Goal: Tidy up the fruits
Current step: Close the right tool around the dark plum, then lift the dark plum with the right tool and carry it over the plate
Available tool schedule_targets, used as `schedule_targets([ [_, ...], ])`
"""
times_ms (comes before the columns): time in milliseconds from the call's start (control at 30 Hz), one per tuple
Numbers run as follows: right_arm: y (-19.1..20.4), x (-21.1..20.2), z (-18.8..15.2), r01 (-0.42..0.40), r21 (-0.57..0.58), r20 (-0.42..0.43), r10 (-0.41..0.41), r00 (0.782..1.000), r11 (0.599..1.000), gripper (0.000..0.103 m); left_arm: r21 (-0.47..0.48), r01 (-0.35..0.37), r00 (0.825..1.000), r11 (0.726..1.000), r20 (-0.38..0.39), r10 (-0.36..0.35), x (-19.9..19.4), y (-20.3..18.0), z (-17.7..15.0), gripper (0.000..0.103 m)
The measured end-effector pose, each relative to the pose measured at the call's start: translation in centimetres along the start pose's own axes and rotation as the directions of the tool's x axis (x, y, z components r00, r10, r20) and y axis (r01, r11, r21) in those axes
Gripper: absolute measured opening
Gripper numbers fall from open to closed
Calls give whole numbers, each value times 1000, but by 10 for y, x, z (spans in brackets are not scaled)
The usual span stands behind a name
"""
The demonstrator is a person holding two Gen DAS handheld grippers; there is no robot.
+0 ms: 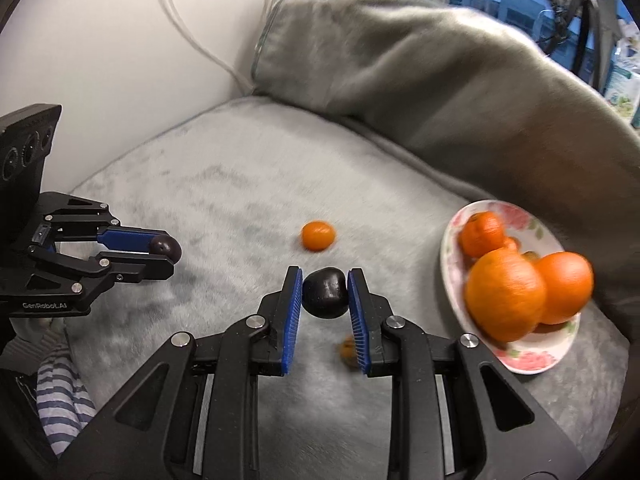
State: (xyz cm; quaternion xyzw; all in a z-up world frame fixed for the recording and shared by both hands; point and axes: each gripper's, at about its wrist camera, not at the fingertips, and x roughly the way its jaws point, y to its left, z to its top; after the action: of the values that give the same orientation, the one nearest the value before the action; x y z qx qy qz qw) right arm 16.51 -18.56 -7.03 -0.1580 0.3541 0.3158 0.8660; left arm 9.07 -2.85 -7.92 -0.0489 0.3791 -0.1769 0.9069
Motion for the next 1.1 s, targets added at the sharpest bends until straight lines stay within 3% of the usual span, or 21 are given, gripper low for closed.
schedule_targets([
  [400, -43, -43, -2, 72, 100, 86, -81, 993, 992, 24, 62, 34, 998, 997, 51, -38, 5, -24, 36, 20],
  [1100, -104, -68, -27, 130, 257, 115, -164, 980, 958, 24, 128, 85, 992, 988, 78, -95, 33, -59, 83, 20],
])
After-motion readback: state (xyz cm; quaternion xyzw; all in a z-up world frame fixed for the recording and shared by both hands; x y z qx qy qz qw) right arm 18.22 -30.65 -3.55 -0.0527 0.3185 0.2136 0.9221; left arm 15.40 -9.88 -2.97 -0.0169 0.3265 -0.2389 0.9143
